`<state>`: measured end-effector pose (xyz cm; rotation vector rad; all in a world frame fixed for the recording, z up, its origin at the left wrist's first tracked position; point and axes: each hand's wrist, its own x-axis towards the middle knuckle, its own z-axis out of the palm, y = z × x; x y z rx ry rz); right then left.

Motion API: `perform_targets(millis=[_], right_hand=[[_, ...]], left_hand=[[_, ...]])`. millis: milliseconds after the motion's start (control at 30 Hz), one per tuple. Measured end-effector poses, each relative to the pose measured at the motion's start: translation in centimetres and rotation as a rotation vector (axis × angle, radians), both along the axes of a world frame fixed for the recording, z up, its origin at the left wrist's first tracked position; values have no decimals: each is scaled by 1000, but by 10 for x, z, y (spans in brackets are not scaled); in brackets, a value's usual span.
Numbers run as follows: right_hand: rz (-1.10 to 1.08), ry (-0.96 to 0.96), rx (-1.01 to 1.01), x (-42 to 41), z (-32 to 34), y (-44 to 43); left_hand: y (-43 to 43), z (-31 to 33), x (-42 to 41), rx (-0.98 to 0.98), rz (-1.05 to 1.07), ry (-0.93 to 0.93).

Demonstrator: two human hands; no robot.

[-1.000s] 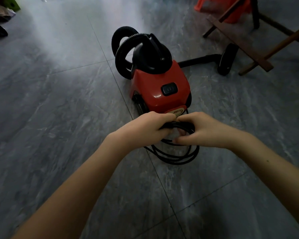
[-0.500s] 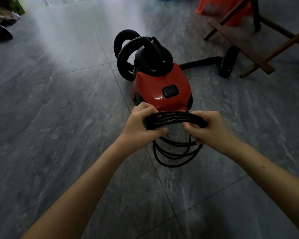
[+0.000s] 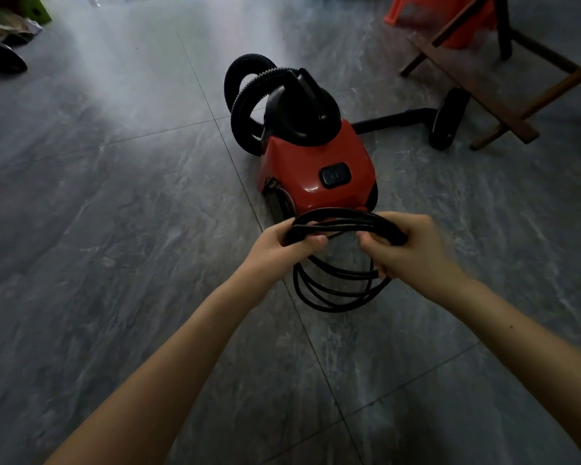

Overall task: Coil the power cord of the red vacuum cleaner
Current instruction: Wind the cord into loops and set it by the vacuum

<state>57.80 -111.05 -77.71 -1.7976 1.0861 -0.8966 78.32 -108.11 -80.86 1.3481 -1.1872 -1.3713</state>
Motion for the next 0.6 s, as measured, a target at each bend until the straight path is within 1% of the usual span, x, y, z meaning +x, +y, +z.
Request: perform_targets(millis=[67, 200, 300, 433, 600], right_hand=[[-5, -13, 45, 0, -2, -1], [-39, -56, 143, -2, -9, -2], [-67, -106, 198, -2, -13, -3], [-81, -124, 210, -3, -14, -6], [-101, -119, 157, -3, -16, -5]], left_hand=[[2, 0, 1, -83, 17, 35], [7, 6, 1, -151, -78, 107], [7, 14, 0, -164, -143, 74], [5, 14, -1, -172, -164, 81], [3, 14, 2, -205, -146, 95]])
